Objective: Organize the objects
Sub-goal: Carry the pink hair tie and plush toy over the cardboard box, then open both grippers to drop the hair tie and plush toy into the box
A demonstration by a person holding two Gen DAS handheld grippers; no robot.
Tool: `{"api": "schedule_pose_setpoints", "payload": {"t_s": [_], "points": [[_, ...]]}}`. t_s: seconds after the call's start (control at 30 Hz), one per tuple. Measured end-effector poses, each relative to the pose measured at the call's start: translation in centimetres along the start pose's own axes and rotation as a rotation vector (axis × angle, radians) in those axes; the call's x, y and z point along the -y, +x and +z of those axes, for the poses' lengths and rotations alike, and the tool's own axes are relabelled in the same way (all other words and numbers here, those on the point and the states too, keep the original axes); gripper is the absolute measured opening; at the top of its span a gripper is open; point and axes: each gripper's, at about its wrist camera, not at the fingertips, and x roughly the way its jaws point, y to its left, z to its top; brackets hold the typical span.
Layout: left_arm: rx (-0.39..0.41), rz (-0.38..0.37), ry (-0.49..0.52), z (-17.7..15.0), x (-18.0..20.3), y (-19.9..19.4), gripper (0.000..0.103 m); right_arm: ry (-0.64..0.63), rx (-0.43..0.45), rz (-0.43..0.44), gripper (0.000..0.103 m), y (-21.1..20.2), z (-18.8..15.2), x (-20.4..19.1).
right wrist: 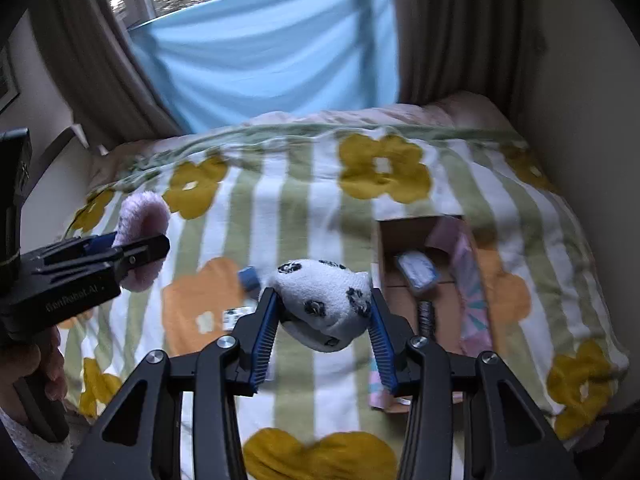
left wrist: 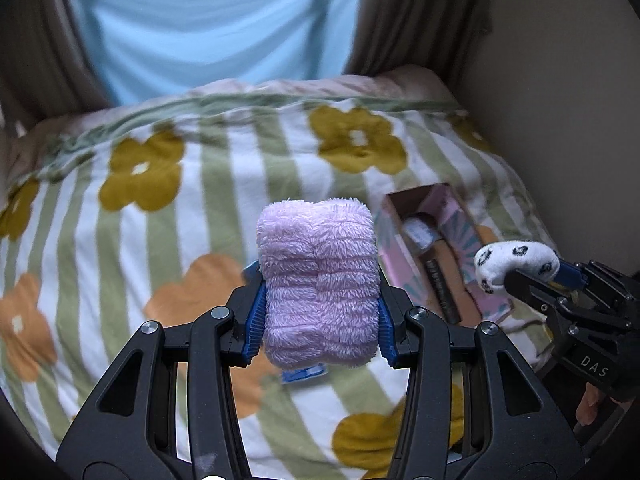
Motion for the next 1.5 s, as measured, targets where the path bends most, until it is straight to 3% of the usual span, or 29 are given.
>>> {"api": "schedule_pose_setpoints", "payload": {"t_s": [0.27,0.57,1.0,1.2,1.33,1.5], "points": [[-0.045,-0.102,0.106,2.5,7.7,4.2,0.042,0.083,-0.043,-0.081,0.04,0.7,-1.5,6.7],[-0.149,-0.169,0.256,3.8,15.9,12.4,0.042,0.135,-0.134,-0.11,0.04,4.9,-3.4,11.8],[-0.324,-0.24,0.422,3.6,23.3,27.0,0.042,0.139,-0.271,-0.068,0.04,14.6,-6.8,14.4],[-0.411,-0.249,0.517,1.8,26.3,34.5,0.042,0.102,-0.332,-0.053,0.04,19.1,-9.0,14.3],[-0.472,-0.247,0.502,0.2,26.6,37.3,0.042,0.089,-0.348,-0.048,0.04,20.3,-9.8,14.4],[-0.478,-0.244,0.522,-0.2,26.9,38.4,0.042,0.088,-0.353,-0.041,0.04,20.8,-10.1,14.6]]}}
